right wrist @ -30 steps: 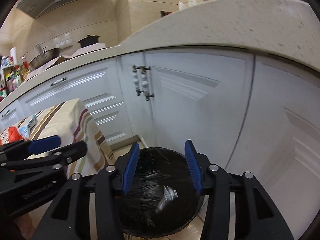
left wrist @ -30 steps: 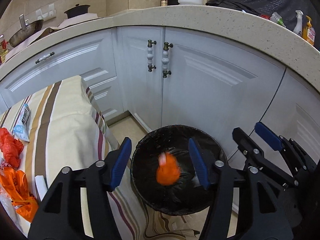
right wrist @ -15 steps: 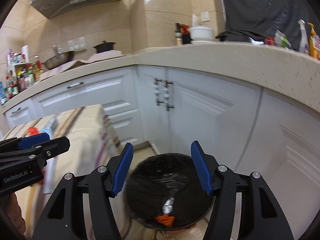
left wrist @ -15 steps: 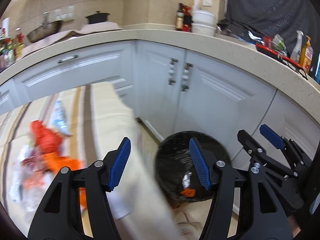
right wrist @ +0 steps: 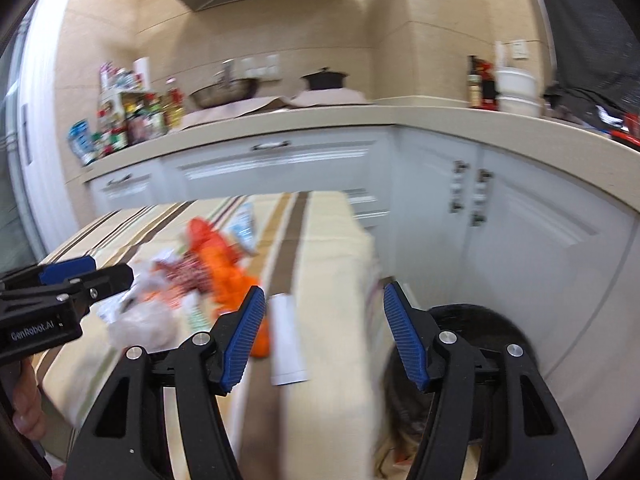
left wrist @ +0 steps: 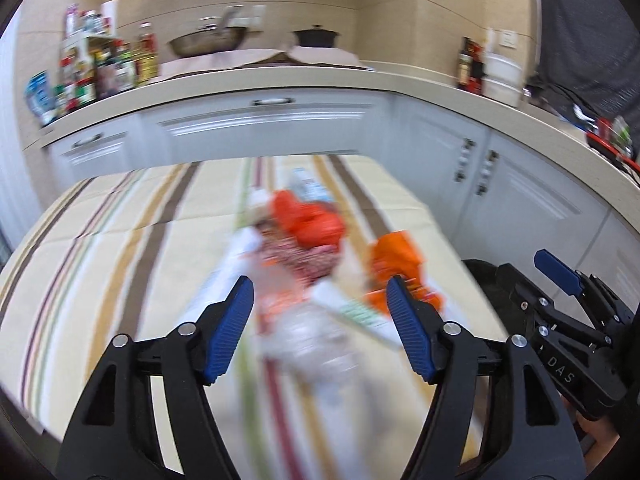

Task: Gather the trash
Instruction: 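Move both open tools back over the table, then grasp the clear plastic bag with the right tool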

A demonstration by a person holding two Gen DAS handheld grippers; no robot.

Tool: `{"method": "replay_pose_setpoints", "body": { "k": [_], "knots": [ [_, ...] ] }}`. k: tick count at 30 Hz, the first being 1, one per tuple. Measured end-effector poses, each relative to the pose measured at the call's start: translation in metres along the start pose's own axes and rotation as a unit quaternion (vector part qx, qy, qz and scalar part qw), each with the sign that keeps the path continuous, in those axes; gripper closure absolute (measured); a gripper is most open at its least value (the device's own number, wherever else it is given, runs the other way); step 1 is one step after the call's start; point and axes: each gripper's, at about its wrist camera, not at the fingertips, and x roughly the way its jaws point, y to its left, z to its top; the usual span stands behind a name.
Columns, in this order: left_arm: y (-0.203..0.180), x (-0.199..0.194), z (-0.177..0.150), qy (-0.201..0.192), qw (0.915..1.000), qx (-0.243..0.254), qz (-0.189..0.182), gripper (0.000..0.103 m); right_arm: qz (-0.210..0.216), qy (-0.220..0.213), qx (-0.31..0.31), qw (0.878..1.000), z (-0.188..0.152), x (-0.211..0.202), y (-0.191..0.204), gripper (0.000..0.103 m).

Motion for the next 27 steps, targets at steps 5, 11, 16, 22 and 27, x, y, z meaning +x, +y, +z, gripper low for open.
{"method": "replay_pose_setpoints", "body": {
  "k": [5,11,16,22,27],
  "knots": [
    [0.035,-0.006,-0.016,0.012,0.9994,-0.019,0.027,0.036,0.029,0.014,-0.018,0.999,-0.007,0.005,0.027,0.042],
    [0.069,-0.006,-0.038,0.032,0.9972,-0.041,0.053,0.036,0.059,0.023,-0.040,0.997,-0.010,0.006,0.058,0.042],
    [0.085,-0.001,-0.045,0.040,0.9960,-0.051,0.062,0.036,0.089,0.025,-0.052,0.994,-0.010,0.008,0.084,0.042],
    [0.094,0.006,-0.047,0.045,0.9955,-0.054,0.064,0.036,0.116,0.032,-0.073,0.990,-0.013,0.015,0.112,0.036],
    [0.099,0.014,-0.048,0.052,0.9952,-0.054,0.063,0.036,0.118,0.057,-0.083,0.988,-0.016,0.031,0.124,0.036]
  ]
}}
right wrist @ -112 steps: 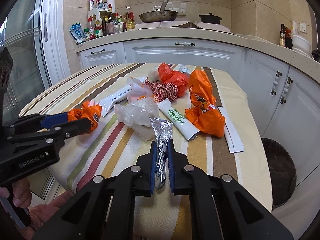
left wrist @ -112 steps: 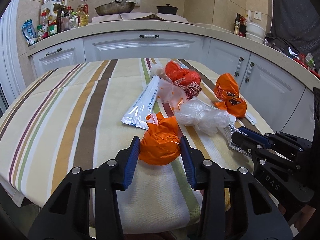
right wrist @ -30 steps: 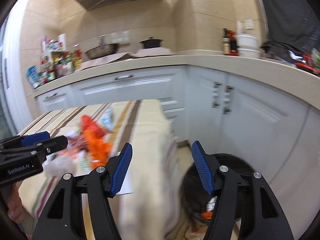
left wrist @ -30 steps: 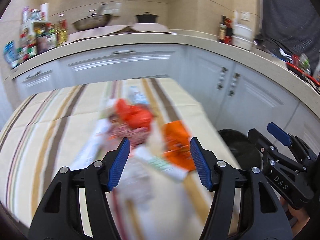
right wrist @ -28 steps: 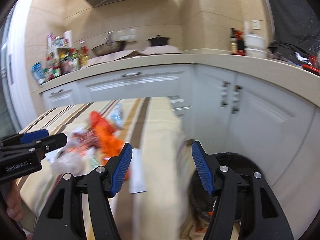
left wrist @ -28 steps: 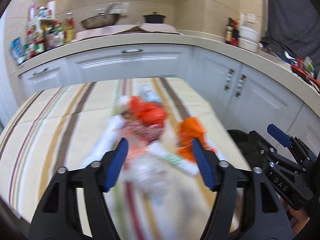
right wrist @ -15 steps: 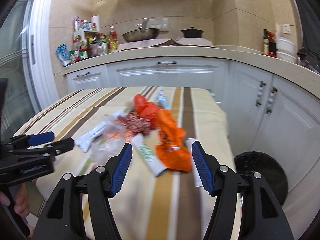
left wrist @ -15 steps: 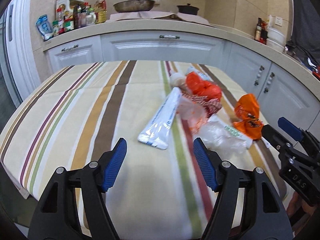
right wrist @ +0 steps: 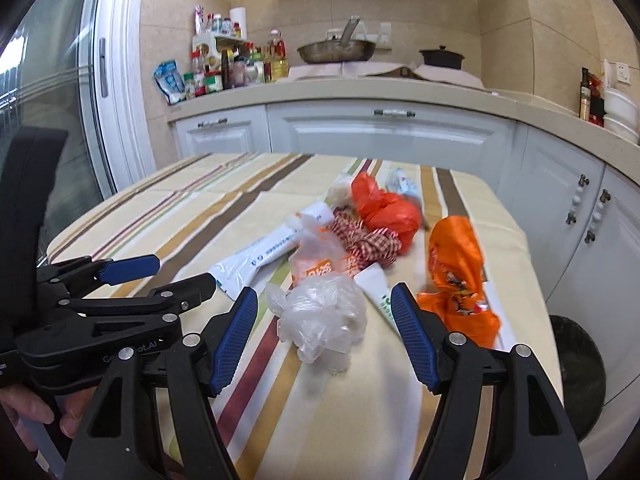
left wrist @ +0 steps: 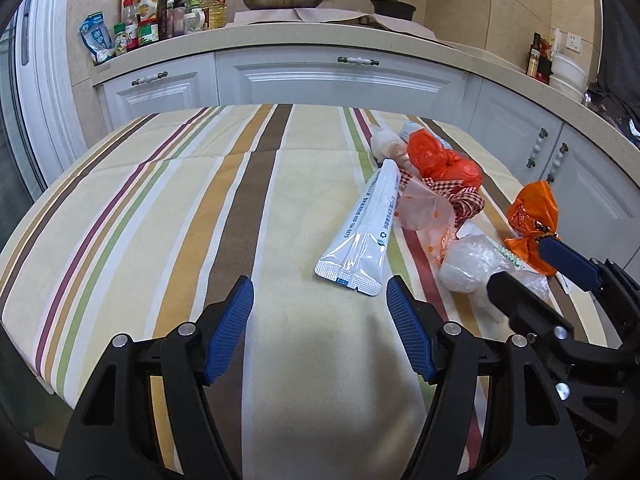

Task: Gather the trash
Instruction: 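Grasp the clear plastic bag with the right tool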

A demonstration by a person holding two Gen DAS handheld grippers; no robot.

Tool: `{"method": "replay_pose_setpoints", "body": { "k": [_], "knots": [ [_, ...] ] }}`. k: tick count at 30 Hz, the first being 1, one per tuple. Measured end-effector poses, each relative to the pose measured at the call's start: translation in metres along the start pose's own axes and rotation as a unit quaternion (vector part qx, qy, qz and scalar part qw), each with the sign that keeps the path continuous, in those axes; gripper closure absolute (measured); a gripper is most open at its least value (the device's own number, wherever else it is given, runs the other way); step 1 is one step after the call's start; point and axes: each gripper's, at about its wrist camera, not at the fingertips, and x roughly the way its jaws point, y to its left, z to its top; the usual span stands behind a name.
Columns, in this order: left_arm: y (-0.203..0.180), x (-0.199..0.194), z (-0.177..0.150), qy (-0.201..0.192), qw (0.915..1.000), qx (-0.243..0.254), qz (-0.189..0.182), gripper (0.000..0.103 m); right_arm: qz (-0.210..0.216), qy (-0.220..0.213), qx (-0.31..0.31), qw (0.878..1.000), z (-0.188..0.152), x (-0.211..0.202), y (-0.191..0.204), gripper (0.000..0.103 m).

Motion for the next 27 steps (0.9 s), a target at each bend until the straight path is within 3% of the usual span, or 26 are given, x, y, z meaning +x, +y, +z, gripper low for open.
{"method": "replay_pose_setpoints", "body": {
  "k": [3,5,8,20,27],
  "knots": [
    [0.002,0.003,0.000,0.003,1.0000,-0.001,0.000,0.036,-0.001,0.013,0.003,1.000,-0.001,0.006,-0.001,0.044],
    [0.001,0.005,0.000,0.004,1.0000,-0.001,0.000,0.036,0.008,0.024,0.006,1.000,-0.002,0.010,-0.004,0.063],
    [0.000,0.006,0.000,0.005,1.0000,0.001,-0.003,0.036,0.010,0.024,0.003,1.000,-0.004,0.009,-0.004,0.071],
    [-0.021,0.013,0.003,0.007,0.9998,0.018,-0.008,0.036,-0.009,-0.022,-0.003,1.000,0.000,-0.029,-0.015,0.074],
    [-0.025,0.021,0.009,0.012,0.9998,0.017,-0.003,0.036,-0.046,-0.041,0.015,0.998,0.003,-0.045,-0.042,0.074]
  ]
}}
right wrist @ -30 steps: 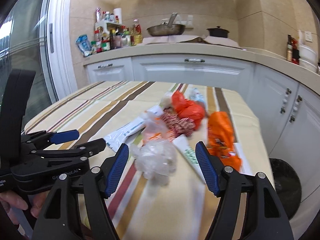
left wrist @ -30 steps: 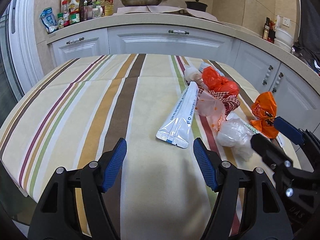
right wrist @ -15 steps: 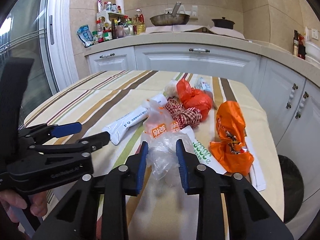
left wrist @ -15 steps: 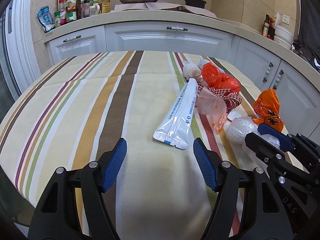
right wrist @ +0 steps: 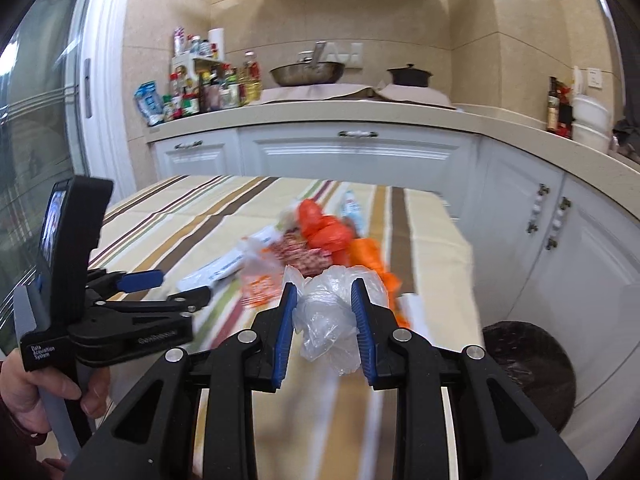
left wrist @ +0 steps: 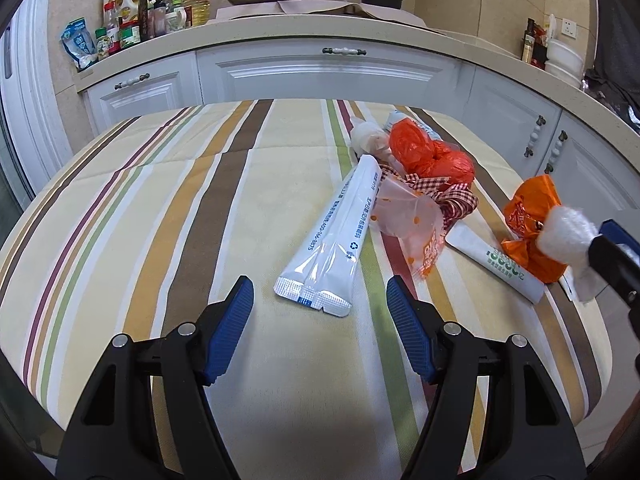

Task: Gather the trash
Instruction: 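Grasp the clear plastic bag with the right tool, then grasp the white sachet with the left tool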

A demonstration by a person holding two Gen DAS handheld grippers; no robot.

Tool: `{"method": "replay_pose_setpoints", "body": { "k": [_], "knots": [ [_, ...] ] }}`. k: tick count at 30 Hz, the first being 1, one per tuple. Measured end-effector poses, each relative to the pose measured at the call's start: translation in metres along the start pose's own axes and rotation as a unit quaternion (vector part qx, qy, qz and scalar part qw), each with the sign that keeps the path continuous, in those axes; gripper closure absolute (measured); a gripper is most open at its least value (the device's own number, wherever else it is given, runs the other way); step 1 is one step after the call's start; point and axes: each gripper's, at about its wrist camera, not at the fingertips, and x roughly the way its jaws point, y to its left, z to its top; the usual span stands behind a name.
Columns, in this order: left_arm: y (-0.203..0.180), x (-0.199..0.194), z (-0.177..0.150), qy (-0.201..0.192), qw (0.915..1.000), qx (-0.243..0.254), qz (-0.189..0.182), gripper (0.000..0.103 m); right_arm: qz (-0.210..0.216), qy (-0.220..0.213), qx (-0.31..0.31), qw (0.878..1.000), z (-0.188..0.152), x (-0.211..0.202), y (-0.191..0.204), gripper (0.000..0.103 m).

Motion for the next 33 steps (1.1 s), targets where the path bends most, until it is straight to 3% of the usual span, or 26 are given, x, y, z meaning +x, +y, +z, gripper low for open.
{"method": "replay_pose_setpoints", "body": {
  "k": [8,15,17,19,24,33],
  "knots": [
    [0.001,0.010,0.006,0.008,0.9999,-0.001,0.008,0.036,-0.043,-0.002,0.027,0.999,0.003,0.005,-0.041,0.074],
    [-0.001,0.021,0.011,0.024,0.9997,-0.002,0.002,0.036,-0.046,0.003,0.042,0.998,0.001,0.009,-0.057,0.074],
    [-0.002,0.025,0.012,0.031,0.9995,-0.003,-0.003,0.040,-0.045,0.002,0.041,0.998,0.001,0.009,-0.057,0.074],
    [-0.003,0.029,0.012,0.040,0.9992,0.000,-0.007,0.058,-0.042,0.001,0.042,0.998,0.000,0.008,-0.058,0.074],
    [-0.008,0.026,0.009,0.036,0.9992,0.014,-0.007,0.060,-0.042,0.000,0.044,0.998,0.000,0.007,-0.059,0.074],
    [0.004,0.003,0.002,0.016,0.9999,-0.003,0.000,0.061,-0.038,-0.006,0.040,0.998,0.001,0.000,-0.056,0.074]
  ]
}}
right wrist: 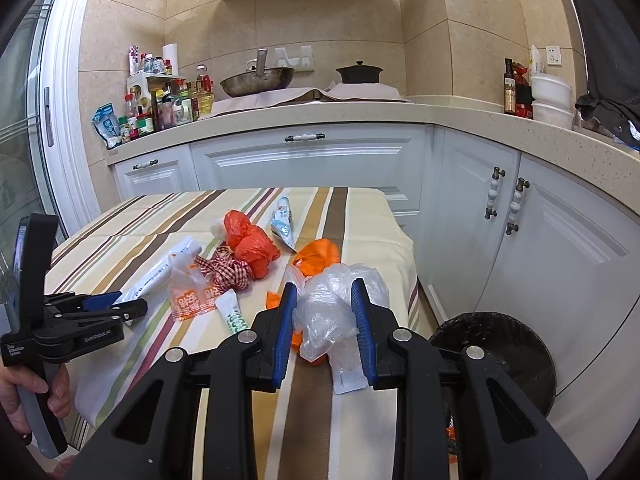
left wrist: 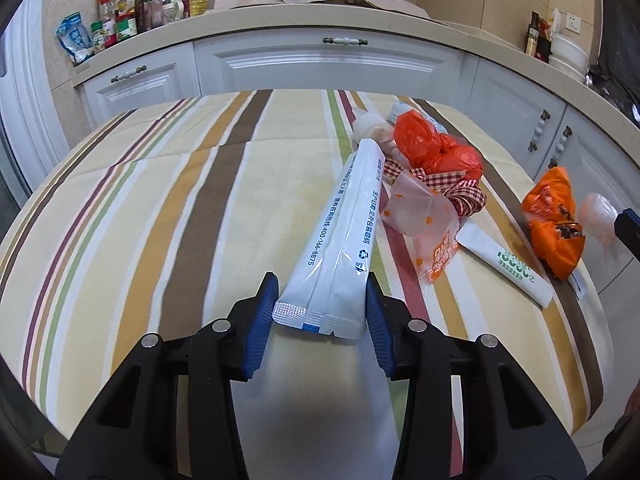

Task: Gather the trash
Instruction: 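Grasp the white sachet with the left tool, then carry the sachet and plastic bag over the bin and open both tools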

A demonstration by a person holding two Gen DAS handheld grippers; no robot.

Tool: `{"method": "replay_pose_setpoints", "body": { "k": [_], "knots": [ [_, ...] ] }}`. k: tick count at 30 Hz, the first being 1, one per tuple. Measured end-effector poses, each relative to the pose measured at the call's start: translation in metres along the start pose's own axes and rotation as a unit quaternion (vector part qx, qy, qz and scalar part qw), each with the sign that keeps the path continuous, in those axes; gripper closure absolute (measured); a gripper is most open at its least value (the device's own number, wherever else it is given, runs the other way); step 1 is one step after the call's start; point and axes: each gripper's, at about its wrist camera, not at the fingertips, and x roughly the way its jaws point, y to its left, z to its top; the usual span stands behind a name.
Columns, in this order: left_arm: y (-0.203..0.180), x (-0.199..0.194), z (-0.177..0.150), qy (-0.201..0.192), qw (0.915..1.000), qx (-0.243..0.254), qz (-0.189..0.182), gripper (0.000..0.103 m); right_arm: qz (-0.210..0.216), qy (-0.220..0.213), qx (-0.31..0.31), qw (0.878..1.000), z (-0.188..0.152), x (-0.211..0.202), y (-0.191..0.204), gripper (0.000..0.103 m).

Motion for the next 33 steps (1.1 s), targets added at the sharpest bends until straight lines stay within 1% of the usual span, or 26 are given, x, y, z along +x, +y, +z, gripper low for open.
{"method": "replay_pose_setpoints", "body": {
  "k": [5,9,13,16,20,25,28,33],
  "knots": [
    [0.009,-0.023,-0.002,-0.017,0.9998,-0.011,0.004,0.061,0.003,-0.011,-0.008,1.000,0.002,-0.008,0.006,0.074],
    [0.012,-0.041,-0.001,-0.033,0.9993,-0.017,0.000,0.061,0.001,-0.019,-0.013,1.000,0.004,-0.014,0.010,0.074],
    [0.008,-0.056,0.002,-0.048,0.9986,-0.018,-0.010,0.061,-0.010,-0.026,-0.015,0.999,0.005,-0.022,0.009,0.074],
    [-0.001,-0.062,0.005,-0.056,0.9981,-0.013,-0.021,0.061,-0.025,-0.031,-0.012,0.999,0.005,-0.028,0.002,0.074],
    [-0.026,-0.065,0.010,-0.062,0.9969,0.006,-0.049,0.061,-0.051,-0.035,-0.003,0.998,0.005,-0.034,-0.017,0.074],
    [-0.069,-0.063,0.016,-0.062,0.9934,0.033,-0.090,0.061,-0.093,-0.039,0.012,0.995,0.001,-0.044,-0.051,0.074],
    [-0.101,-0.061,0.020,-0.066,0.9897,0.055,-0.115,0.061,-0.118,-0.040,0.022,0.992,-0.002,-0.048,-0.073,0.074],
    [-0.162,-0.054,0.028,-0.071,0.9809,0.097,-0.153,0.061,-0.152,-0.036,0.041,0.987,-0.009,-0.050,-0.110,0.074]
  ]
}}
